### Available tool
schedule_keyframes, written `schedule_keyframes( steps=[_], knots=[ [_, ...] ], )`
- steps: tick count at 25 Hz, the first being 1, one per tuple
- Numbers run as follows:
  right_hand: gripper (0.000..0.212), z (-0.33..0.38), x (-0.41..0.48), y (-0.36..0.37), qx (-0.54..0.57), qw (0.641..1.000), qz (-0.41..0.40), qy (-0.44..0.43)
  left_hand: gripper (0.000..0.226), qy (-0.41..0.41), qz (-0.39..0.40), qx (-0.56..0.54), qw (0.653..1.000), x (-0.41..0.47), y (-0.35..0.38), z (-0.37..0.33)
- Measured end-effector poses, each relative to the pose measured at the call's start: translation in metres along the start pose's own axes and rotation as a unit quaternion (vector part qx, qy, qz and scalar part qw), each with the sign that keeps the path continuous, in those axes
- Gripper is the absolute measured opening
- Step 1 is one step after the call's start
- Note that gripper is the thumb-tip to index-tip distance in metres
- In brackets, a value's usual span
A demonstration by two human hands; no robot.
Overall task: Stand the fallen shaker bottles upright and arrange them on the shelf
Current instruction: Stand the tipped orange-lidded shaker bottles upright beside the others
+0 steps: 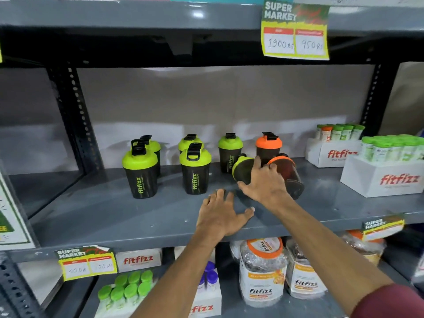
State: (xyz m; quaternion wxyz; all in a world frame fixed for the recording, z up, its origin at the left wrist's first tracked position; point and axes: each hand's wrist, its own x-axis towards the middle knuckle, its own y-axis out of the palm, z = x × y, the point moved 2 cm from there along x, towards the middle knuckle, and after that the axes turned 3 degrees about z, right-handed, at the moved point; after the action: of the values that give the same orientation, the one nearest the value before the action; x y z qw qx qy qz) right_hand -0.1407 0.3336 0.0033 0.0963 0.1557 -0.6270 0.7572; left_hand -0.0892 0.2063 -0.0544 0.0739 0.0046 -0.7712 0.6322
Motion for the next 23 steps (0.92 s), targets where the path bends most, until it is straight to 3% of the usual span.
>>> schedule_keyframes(
  steps=[4, 7, 9, 16, 20, 23],
  knots=[
    [0.097, -0.005, -0.003, 0.007, 0.156, 0.986, -0.064, -0.011, 0.086, 0.002, -0.017, 0.002, 1.0, -0.001, 0.0, -0.003],
    [0.098, -0.002, -0.001, 0.016, 0.347, 0.936, -0.048, -0.004, 0.085, 0.003, -0.028, -0.007, 1.0, -0.004, 0.0, -0.003],
    [0.098, -0.001, 0.003, 0.025, 0.408, 0.912, -0.037, 0.017, 0.084, 0.004, -0.031, -0.014, 0.999, -0.004, 0.001, -0.002],
    [0.095, -0.004, 0.012, 0.04, 0.467, 0.883, 0.032, 0.039, 0.083, 0.003, -0.026, -0.017, 1.0, -0.003, 0.0, -0.003],
    [0.107, 0.01, 0.01, 0.038, 0.479, 0.877, -0.015, 0.048, 0.082, 0.005, -0.039, -0.013, 0.999, -0.003, -0.002, -0.003],
    [0.099, 0.019, 0.015, 0.041, 0.449, 0.889, -0.056, 0.071, 0.08, 0.006, -0.043, -0.012, 0.999, -0.003, 0.0, -0.002]
  ],
)
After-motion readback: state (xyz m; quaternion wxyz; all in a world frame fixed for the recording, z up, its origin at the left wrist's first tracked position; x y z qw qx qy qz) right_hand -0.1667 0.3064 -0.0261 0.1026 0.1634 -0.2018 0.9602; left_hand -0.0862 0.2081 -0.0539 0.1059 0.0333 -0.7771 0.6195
